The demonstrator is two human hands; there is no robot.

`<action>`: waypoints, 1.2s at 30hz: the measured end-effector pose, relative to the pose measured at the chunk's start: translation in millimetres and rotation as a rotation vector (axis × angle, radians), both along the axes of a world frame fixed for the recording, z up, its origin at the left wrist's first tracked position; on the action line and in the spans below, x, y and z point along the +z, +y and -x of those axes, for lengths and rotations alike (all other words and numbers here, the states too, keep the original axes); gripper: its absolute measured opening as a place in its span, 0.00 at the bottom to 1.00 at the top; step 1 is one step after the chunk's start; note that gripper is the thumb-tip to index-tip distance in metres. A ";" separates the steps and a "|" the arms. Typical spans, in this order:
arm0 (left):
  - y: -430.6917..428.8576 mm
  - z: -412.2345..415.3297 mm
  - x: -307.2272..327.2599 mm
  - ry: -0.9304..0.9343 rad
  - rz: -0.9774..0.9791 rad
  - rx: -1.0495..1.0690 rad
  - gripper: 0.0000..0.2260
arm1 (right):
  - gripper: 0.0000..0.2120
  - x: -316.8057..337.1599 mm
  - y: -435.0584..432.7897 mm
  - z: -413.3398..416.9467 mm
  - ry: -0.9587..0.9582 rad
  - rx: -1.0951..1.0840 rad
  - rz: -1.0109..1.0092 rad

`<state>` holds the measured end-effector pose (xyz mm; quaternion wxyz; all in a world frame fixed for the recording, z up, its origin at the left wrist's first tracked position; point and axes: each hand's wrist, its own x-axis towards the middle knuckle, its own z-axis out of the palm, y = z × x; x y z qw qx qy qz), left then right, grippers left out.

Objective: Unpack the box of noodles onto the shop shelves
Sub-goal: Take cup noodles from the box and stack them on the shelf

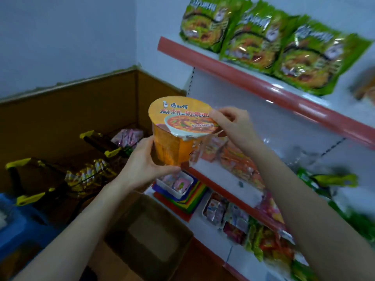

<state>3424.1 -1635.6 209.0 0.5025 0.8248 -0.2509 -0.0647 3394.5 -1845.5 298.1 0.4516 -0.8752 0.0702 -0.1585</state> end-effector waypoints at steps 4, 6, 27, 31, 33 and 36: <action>-39.1 11.1 43.3 -0.047 -0.007 -0.093 0.37 | 0.09 44.7 -28.6 46.8 -0.038 -0.141 -0.022; -62.1 22.0 63.9 -0.079 0.024 -0.134 0.30 | 0.09 64.6 -43.6 71.6 -0.062 -0.221 -0.032; -349.3 177.6 195.6 -0.104 0.309 -0.577 0.31 | 0.10 191.5 -268.1 309.9 -0.290 -0.439 -0.283; -387.3 178.9 214.6 -0.208 0.270 -0.582 0.27 | 0.07 199.1 -305.0 311.8 -0.300 -0.493 -0.295; -404.7 176.1 224.1 -0.285 0.257 -0.559 0.23 | 0.08 202.5 -318.5 306.1 -0.335 -0.529 -0.300; -432.0 163.2 235.2 -0.348 0.253 -0.505 0.28 | 0.10 210.6 -339.2 291.3 -0.389 -0.574 -0.281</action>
